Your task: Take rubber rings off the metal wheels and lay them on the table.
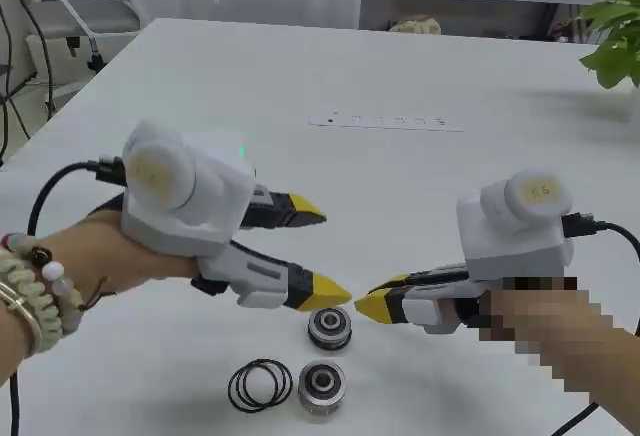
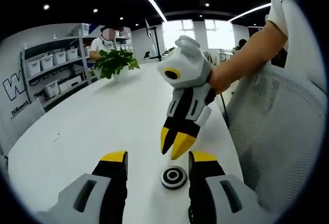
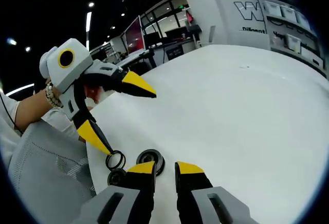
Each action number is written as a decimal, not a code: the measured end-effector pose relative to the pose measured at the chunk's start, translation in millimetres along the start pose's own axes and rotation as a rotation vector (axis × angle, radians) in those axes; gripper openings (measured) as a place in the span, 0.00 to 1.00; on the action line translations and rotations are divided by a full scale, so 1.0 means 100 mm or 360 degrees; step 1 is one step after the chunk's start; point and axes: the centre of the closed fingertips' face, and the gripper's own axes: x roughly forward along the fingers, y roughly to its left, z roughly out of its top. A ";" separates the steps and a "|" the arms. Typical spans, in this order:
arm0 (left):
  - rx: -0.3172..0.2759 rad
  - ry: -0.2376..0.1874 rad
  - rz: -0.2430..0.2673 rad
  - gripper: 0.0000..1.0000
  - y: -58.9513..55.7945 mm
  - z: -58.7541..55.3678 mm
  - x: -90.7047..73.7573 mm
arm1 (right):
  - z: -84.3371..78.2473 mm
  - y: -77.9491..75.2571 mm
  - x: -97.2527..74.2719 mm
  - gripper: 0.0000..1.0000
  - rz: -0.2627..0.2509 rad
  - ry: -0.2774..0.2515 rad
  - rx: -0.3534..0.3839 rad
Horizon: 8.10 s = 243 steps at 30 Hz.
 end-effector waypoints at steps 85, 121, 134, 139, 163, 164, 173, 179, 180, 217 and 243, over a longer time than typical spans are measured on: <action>-0.0137 0.0169 -0.0056 0.07 -0.19 -0.54 0.13 | -0.05 0.18 0.15 0.00 0.0078 -0.0019 0.0140; -0.0192 0.0138 -0.0050 0.07 -0.19 -0.53 0.13 | 0.04 0.27 0.17 0.00 0.0106 -0.0058 0.0087; -0.0091 0.0223 -0.0101 0.22 -0.24 -0.48 0.03 | 0.06 0.23 0.14 0.00 0.0090 -0.0072 0.0138; -0.0058 0.0238 -0.0113 0.30 -0.24 -0.40 -0.03 | 0.09 0.20 0.13 0.00 0.0084 -0.0092 0.0159; 0.0073 0.0153 -0.0110 0.66 -0.40 0.08 -0.48 | 0.29 0.31 0.05 0.00 0.0162 -0.0207 0.0213; 0.0062 0.0132 -0.0092 0.66 -0.39 0.10 -0.53 | 0.29 0.32 0.05 0.00 0.0167 -0.0205 0.0207; -0.0003 0.0145 0.0031 0.69 -0.46 -0.05 -0.86 | 0.28 0.41 0.08 0.00 0.0203 -0.0179 0.0170; -0.0075 0.0149 0.0143 0.69 -0.49 -0.18 -1.07 | 0.27 0.52 0.10 0.00 0.0256 -0.0166 0.0166; -0.0088 0.0144 0.0163 0.69 -0.49 -0.20 -1.10 | 0.27 0.54 0.11 0.00 0.0266 -0.0164 0.0165; -0.0422 0.0182 0.0349 0.64 -0.73 -0.71 -1.20 | -0.14 1.01 0.38 0.00 0.0478 0.0066 0.0112; -0.0390 0.0215 0.0376 0.58 -0.71 -0.73 -1.21 | -0.15 0.96 0.46 0.02 0.0368 0.0049 -0.0108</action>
